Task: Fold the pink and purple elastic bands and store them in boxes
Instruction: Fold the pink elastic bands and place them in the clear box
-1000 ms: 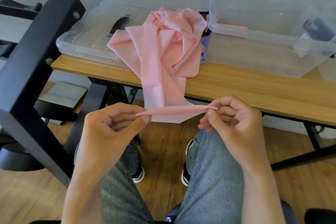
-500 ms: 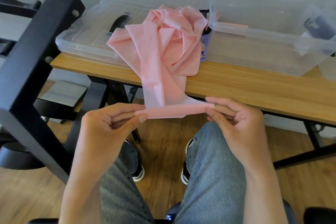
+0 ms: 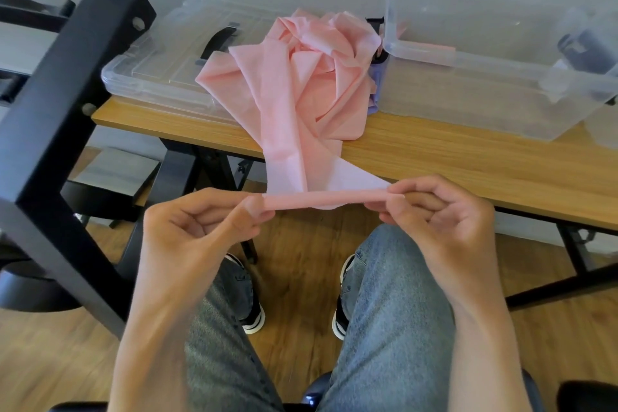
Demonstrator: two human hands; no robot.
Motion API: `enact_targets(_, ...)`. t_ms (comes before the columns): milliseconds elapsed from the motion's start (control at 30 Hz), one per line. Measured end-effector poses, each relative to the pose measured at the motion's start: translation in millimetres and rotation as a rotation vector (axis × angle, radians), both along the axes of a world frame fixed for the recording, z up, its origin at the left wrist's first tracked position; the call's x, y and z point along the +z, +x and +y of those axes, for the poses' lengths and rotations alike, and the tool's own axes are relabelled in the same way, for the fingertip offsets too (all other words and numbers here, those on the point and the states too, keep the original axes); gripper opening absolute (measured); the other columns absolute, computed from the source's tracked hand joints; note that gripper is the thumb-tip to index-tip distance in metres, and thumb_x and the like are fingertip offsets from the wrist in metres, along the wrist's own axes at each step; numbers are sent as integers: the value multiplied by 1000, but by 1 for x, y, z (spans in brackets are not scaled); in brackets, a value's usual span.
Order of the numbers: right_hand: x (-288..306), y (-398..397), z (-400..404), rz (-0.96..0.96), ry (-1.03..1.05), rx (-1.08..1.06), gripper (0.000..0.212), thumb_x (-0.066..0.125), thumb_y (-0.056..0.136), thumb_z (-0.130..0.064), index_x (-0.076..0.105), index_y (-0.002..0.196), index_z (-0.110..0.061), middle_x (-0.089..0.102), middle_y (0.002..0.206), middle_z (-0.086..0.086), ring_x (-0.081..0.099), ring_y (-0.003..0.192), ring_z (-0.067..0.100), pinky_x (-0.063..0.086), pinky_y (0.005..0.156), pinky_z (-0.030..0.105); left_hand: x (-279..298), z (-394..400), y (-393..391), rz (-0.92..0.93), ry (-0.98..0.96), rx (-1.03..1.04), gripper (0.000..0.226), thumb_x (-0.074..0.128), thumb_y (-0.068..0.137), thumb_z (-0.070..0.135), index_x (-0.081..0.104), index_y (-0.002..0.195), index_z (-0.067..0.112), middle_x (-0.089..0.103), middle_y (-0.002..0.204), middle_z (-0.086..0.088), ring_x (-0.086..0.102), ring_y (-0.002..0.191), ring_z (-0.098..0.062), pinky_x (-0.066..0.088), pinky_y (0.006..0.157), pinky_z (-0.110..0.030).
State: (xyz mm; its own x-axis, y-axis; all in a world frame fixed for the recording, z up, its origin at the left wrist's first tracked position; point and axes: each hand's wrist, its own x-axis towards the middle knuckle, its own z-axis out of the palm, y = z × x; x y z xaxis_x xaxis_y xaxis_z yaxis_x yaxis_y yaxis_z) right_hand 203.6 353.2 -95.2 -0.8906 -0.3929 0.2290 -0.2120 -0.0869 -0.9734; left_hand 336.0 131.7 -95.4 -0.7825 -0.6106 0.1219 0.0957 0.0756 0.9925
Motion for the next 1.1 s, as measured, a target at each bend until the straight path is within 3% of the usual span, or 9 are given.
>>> enact_targets(100,0,0,0,68,40,-36,8,73,88,-12,74,96,-9,80,88,4,79,84,22,63,76,29,1,-1,0,-3,-79,6,21,80,73,18,78,93,13,80,84,-2,78,77,-21,63,69,-25)
enact_targets(267,-2,-2,3,82,194,-60,33,77,89,-16,72,118,-30,80,99,-15,77,93,7,60,85,22,1,-3,1,-73,-147,-20,41,79,73,13,73,112,24,80,90,10,78,81,-9,60,73,-17)
enact_targets(333,-4,-3,3,138,263,-74,26,77,89,-14,76,109,-31,79,98,-20,76,95,3,59,86,20,-1,-4,0,-98,-194,-41,34,79,74,14,75,106,24,80,91,13,77,83,-8,61,75,-18)
enact_targets(467,-10,-6,2,152,317,-85,14,77,91,-10,76,96,-24,79,91,-13,76,91,7,59,81,19,-6,-7,0,-123,-217,-78,22,78,81,15,79,103,17,80,87,4,78,80,-17,64,73,-33)
enact_targets(667,-9,-5,2,174,315,-53,8,73,94,-13,72,93,-20,72,69,0,72,65,18,58,65,27,-6,-6,-1,-106,-204,-88,17,74,85,15,76,101,11,78,76,-3,77,68,-21,64,64,-35)
enact_targets(833,-3,-1,0,39,107,-31,9,72,92,0,73,97,-8,79,87,7,78,86,23,62,79,31,-2,1,0,-5,-43,-66,20,77,79,12,76,99,7,80,83,-8,79,77,-25,64,64,-32)
enact_targets(967,3,0,1,10,33,-10,14,73,89,-13,74,97,-2,80,90,9,79,89,25,63,80,30,1,2,-2,1,-36,-32,23,79,74,21,76,92,7,80,82,-7,78,75,-24,64,64,-30)
enact_targets(1033,3,0,0,53,89,-52,11,76,87,-12,76,97,-8,81,89,3,79,86,19,63,79,30,-2,1,-3,-7,-80,-21,21,80,74,16,75,93,9,79,80,-5,78,72,-23,64,67,-30)
enact_targets(1100,2,0,-1,64,155,-78,22,79,86,-14,76,107,-20,81,92,-6,78,88,11,62,82,25,-3,0,-3,-27,-74,-23,33,80,74,15,73,106,15,80,84,-3,78,75,-22,64,71,-29)
